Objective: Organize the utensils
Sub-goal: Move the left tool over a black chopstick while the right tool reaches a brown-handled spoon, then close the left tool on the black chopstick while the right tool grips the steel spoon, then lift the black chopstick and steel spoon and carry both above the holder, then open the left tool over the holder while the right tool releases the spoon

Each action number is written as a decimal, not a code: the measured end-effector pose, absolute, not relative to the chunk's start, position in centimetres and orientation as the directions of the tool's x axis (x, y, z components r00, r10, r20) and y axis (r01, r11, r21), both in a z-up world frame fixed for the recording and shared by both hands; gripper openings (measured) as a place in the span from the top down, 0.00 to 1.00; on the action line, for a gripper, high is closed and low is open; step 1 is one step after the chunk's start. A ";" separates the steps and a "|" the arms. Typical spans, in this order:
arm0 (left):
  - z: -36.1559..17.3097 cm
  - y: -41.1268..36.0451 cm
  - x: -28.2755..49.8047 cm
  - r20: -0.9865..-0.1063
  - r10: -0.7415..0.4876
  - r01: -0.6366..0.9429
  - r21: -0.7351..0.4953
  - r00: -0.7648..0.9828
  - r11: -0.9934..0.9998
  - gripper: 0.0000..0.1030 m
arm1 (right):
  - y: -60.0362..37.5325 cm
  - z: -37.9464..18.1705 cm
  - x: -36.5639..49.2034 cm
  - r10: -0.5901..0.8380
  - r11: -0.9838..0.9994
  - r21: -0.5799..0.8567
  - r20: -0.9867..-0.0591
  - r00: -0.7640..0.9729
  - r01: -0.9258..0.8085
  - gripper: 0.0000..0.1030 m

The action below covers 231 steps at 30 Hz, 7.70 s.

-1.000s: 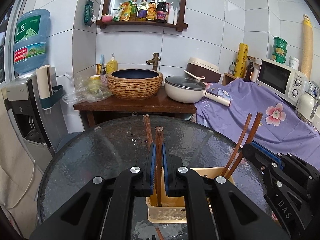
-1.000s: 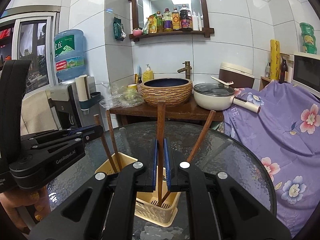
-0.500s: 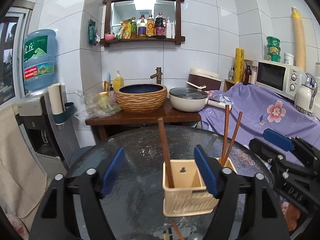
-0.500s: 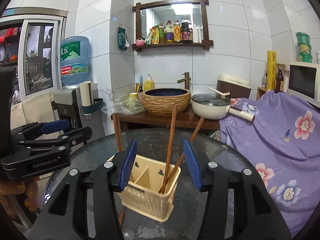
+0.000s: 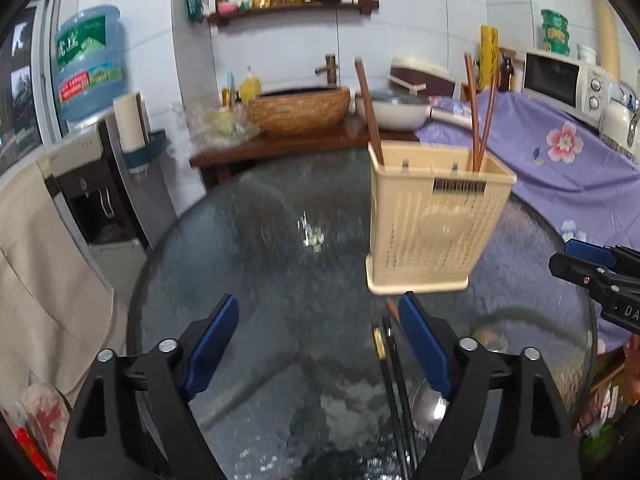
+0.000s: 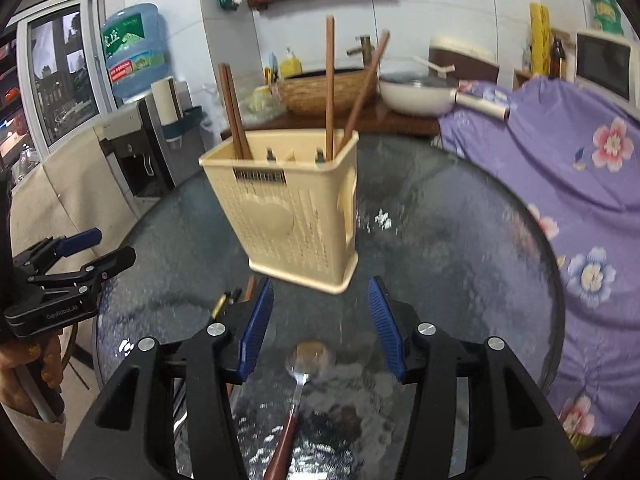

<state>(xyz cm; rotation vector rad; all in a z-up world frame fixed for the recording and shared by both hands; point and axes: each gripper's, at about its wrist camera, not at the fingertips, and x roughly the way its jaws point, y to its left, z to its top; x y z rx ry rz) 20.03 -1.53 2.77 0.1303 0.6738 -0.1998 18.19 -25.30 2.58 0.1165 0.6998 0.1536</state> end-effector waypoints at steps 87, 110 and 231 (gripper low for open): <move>-6.9 -6.6 26.0 -0.833 -0.183 0.316 -0.010 0.523 0.949 0.91 | -20.2 -7.2 22.9 0.120 0.992 0.086 -0.864 0.489 -0.092 0.52; -5.9 -5.6 25.7 -0.808 -0.203 0.285 -0.046 0.553 0.957 0.93 | -20.6 -6.2 22.6 0.154 0.987 0.110 -0.830 0.535 -0.114 0.54; 8.4 -3.2 24.2 -0.513 -0.254 0.233 -0.107 0.820 0.967 0.45 | -22.5 7.7 20.9 0.123 0.988 -0.024 -0.478 0.870 -0.153 0.40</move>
